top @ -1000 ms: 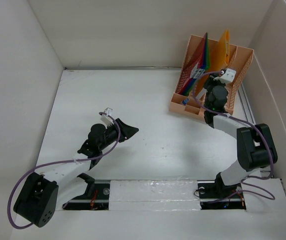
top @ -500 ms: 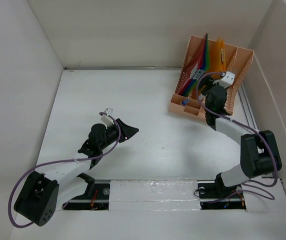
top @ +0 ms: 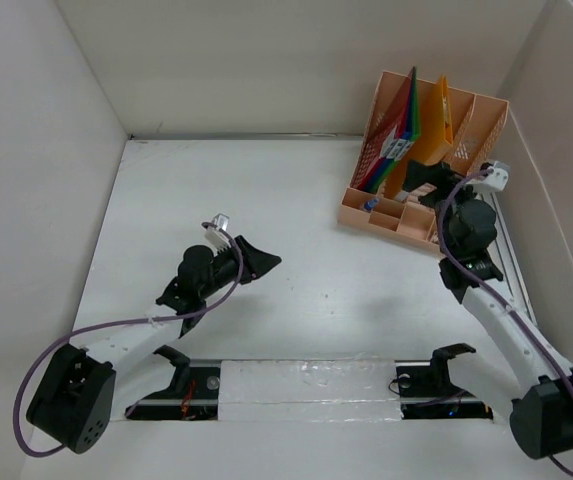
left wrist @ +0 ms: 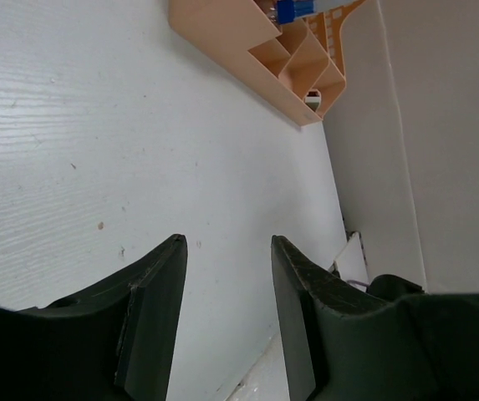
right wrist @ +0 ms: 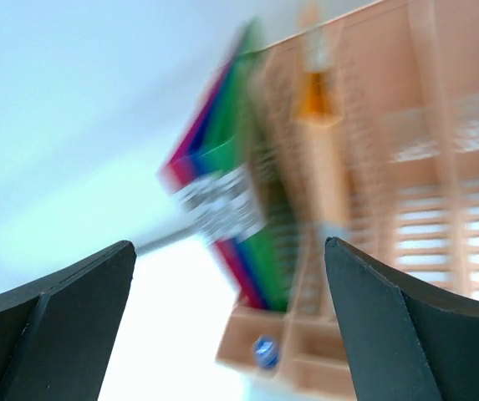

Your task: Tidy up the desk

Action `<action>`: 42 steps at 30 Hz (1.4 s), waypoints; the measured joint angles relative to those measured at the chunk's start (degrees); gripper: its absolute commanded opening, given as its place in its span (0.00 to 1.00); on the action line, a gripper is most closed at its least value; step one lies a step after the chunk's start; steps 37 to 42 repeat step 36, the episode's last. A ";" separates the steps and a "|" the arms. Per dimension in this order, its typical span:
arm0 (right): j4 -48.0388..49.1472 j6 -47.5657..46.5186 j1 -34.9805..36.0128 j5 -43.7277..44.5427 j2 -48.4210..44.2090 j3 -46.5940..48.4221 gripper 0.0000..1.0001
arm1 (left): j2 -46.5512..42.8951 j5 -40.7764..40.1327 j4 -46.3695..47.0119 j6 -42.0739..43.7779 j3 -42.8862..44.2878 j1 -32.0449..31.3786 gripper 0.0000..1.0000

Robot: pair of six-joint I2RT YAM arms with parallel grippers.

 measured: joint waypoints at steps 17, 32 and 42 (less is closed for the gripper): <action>-9.09 -6.34 7.58 -57.16 -12.74 -6.97 1.00 | -10.47 -8.83 -16.87 6.05 20.09 -1.51 0.51; -13.99 -10.75 13.79 -76.30 -27.45 -5.11 1.00 | -27.54 -21.03 -25.24 11.74 29.79 -1.38 0.50; -12.31 -10.75 14.27 -76.98 -30.45 -5.16 1.00 | -27.61 -20.79 -25.46 12.72 30.49 -1.38 0.55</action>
